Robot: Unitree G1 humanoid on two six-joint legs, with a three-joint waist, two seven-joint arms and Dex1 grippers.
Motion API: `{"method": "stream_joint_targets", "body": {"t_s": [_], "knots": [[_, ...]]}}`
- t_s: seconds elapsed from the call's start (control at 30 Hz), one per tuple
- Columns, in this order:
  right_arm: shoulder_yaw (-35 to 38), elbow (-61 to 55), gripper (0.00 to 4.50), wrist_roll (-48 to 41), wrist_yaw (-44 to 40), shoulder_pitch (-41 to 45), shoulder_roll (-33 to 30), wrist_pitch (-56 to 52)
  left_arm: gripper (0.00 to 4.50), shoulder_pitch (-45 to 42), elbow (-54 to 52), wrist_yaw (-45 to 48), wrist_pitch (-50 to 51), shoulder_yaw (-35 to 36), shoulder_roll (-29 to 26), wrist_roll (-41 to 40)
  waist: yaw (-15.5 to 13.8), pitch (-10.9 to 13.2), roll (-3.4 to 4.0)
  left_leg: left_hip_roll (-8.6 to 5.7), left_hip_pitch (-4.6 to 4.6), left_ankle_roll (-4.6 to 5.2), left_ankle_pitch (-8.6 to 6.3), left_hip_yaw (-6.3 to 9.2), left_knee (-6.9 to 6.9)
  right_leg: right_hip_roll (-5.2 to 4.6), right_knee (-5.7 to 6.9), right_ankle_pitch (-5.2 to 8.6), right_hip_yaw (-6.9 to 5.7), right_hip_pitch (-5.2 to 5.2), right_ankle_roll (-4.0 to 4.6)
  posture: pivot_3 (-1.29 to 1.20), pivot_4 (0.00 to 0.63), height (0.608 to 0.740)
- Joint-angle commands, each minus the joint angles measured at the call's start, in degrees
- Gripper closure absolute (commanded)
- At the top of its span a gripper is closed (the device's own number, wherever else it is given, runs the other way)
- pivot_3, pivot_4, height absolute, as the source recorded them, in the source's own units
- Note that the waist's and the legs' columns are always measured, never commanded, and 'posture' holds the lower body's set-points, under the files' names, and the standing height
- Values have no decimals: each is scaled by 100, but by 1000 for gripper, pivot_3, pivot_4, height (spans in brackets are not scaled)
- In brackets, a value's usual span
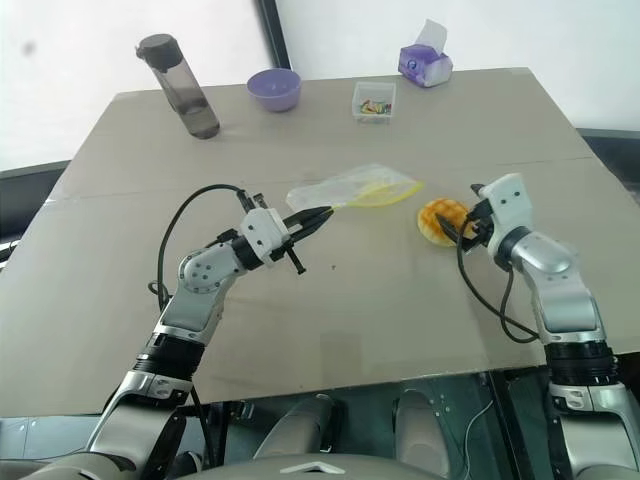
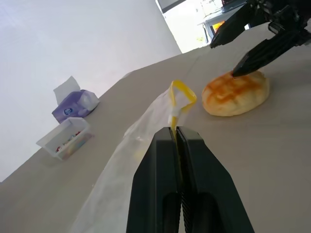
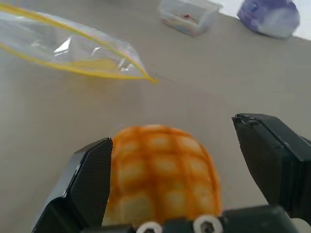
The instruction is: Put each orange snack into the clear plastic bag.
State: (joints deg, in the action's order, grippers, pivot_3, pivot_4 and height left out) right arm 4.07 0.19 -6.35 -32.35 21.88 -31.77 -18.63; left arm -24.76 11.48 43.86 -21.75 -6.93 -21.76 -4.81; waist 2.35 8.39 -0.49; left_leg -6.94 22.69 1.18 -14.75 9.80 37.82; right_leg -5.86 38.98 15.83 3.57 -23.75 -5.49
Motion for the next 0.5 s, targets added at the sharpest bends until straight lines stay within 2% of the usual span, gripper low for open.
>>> {"method": "stream_joint_targets", "body": {"t_s": [0.03,0.13,0.3,0.47,0.5], "knots": [[251,140,87,-452,54,166,205,-743,4500,-22,-70,25,-144,9,25,-90,-4,0,0,0,0,0,0,0,0,-1,-2,0,0,1,0,0,150,740],[385,205,87,-975,-28,252,492,-1437,4500,-19,-90,35,-136,-1,41,-89,-11,0,0,-1,5,0,0,3,-1,-3,-4,0,-3,-1,0,0,150,740],[265,370,87,-1111,-17,260,440,-2315,4500,-23,-92,3,-141,-2,57,-60,-1,-2,0,-1,4,0,0,3,0,-3,-4,0,-3,0,0,0,150,740],[-38,440,1426,-793,-68,173,205,-2054,4500,-5,-94,-35,-138,-4,84,-33,-14,-7,-5,-2,4,1,0,4,0,-4,-4,0,-6,1,0,0,150,740],[-55,403,2060,-793,-55,166,206,-2040,4500,2,-93,-40,-135,-7,89,-32,-16,-7,-5,-2,4,1,0,5,0,-4,-5,0,-7,3,0,0,150,740]]}}
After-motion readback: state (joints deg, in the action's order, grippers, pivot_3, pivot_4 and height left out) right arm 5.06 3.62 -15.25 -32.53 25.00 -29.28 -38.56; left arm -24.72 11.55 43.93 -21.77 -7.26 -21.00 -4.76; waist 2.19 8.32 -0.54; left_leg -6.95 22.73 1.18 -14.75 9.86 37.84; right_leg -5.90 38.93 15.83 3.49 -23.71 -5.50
